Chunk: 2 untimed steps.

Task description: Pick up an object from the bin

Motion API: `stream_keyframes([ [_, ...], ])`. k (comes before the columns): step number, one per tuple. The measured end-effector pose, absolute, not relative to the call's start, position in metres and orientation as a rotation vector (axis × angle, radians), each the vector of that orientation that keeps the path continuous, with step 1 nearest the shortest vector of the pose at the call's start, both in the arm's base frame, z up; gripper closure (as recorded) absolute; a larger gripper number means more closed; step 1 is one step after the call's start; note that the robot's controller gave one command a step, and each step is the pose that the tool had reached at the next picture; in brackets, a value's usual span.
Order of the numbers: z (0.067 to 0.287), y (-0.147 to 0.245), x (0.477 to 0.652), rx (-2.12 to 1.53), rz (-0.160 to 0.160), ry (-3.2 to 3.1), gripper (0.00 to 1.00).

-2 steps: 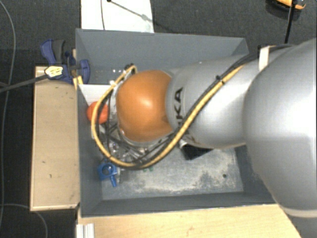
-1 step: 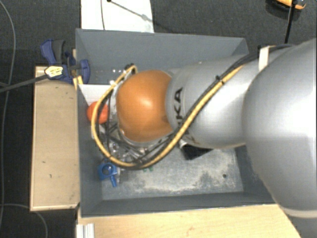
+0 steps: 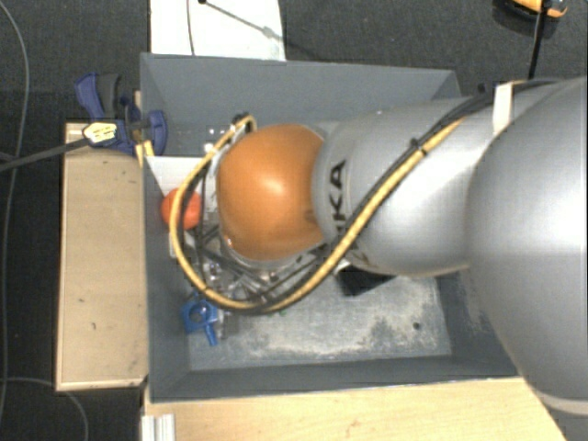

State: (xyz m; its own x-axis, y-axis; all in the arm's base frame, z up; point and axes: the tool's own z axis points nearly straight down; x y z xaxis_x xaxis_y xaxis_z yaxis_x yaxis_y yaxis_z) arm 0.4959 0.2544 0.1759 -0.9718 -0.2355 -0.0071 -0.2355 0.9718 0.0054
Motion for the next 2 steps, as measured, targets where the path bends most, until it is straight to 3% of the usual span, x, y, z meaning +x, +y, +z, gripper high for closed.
stream_keyframes([
  [2,0.2039,0.2513,0.5063,-0.308,0.012,3.117,1.0],
])
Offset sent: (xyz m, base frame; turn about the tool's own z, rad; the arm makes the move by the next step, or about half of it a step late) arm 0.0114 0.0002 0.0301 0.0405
